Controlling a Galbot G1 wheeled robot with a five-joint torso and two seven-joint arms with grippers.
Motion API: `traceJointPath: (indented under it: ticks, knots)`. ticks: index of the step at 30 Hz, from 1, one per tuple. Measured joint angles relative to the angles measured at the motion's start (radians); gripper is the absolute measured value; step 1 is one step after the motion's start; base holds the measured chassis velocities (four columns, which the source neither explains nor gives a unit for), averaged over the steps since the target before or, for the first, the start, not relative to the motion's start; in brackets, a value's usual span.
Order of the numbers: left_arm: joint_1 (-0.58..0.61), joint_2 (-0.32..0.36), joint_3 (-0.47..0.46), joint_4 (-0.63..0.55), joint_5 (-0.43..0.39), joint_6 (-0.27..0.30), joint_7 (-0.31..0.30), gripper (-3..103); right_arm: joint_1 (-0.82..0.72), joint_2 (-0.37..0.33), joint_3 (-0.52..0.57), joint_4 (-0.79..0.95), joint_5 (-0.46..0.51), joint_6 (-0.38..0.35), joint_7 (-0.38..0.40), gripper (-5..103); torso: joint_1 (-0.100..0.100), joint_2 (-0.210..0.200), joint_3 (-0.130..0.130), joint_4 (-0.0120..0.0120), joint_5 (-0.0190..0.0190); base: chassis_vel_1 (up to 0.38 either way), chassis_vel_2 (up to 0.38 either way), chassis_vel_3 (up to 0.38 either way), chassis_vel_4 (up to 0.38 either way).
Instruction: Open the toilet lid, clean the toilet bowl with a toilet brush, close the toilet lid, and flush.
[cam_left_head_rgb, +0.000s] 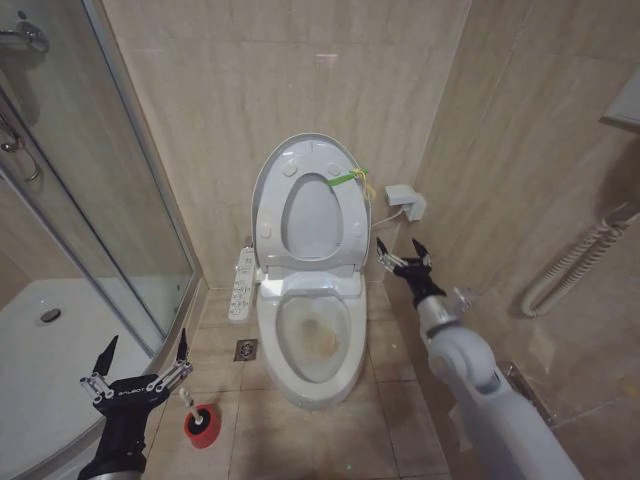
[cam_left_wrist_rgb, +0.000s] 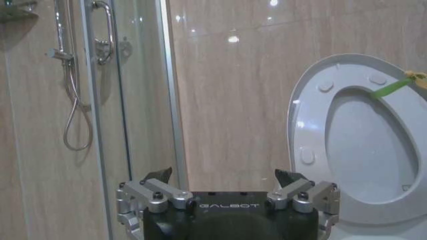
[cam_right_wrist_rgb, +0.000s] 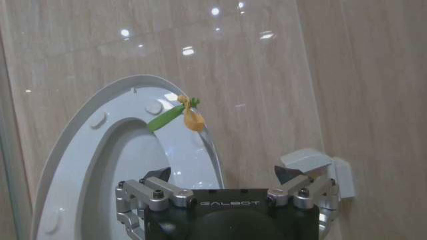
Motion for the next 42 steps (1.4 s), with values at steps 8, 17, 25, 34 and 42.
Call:
traceJointPath:
  ticks: [8, 17, 25, 34, 42]
  knots:
    - [0.0, 0.0, 0.0, 0.0, 0.0, 0.0, 0.0, 100, -0.279, 0.047, 0.084, 0.155, -0.134, 0.025, -0.026, 100, 0.0, 0.0, 0.0, -0.0005, 0.0002, 0.0, 0.0, 0.0, 0.0]
    - [0.0, 0.0, 0.0, 0.0, 0.0, 0.0, 0.0, 100, -0.459, 0.104, 0.166, 0.295, -0.228, 0.05, -0.105, 100, 0.0, 0.0, 0.0, -0.0001, 0.0001, 0.0, 0.0, 0.0, 0.0]
    - [0.0, 0.0, 0.0, 0.0, 0.0, 0.0, 0.0, 100, -0.59, 0.174, 0.18, 0.375, -0.279, 0.064, -0.141, 100, 0.0, 0.0, 0.0, -0.0002, 0.0001, 0.0, 0.0, 0.0, 0.0]
    - [0.0, 0.0, 0.0, 0.0, 0.0, 0.0, 0.0, 100, -0.665, 0.242, 0.155, 0.384, -0.34, 0.108, -0.167, 100, 0.0, 0.0, 0.0, -0.0004, 0.0001, 0.0, 0.0, 0.0, 0.0]
    - [0.0, 0.0, 0.0, 0.0, 0.0, 0.0, 0.0, 100, -0.675, 0.255, 0.151, 0.397, -0.341, 0.117, -0.175, 100, 0.0, 0.0, 0.0, -0.0003, 0.0001, 0.0, 0.0, 0.0, 0.0]
